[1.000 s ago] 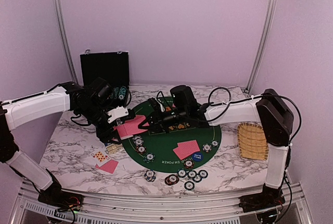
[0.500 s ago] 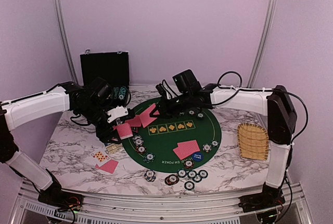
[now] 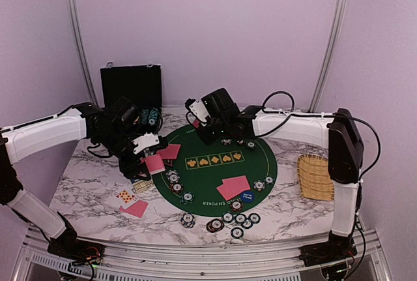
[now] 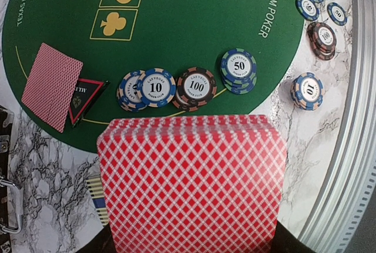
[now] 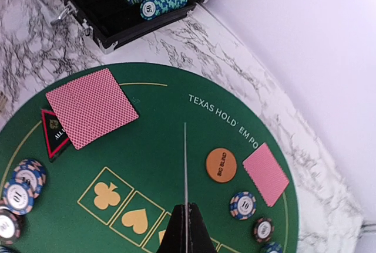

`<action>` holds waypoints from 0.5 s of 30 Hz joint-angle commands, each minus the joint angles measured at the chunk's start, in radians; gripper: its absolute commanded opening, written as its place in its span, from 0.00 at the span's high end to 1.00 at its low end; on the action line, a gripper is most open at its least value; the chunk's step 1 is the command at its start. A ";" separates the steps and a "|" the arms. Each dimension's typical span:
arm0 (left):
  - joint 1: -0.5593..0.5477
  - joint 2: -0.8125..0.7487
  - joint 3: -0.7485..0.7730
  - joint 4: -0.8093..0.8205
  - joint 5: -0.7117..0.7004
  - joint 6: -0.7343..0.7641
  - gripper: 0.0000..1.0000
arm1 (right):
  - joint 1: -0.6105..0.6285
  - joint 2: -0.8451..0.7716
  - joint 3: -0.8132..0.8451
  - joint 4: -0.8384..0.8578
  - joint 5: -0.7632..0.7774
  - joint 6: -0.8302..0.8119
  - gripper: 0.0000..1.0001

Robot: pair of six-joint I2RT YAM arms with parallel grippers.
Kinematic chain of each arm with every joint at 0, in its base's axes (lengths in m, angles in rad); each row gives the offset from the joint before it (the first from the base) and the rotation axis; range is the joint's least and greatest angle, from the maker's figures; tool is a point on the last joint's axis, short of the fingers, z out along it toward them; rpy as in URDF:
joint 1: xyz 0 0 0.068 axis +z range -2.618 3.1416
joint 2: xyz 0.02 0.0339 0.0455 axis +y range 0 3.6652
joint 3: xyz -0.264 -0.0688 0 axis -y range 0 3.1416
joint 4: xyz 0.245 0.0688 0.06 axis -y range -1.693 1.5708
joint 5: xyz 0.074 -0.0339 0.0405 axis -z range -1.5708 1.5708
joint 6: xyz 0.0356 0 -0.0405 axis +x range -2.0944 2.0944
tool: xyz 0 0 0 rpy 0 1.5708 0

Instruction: Distribute texas hold em gaming equipment

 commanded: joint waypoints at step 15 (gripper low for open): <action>0.007 -0.051 -0.017 -0.030 0.028 -0.004 1.00 | 0.078 0.246 -0.026 0.200 0.231 -0.461 1.00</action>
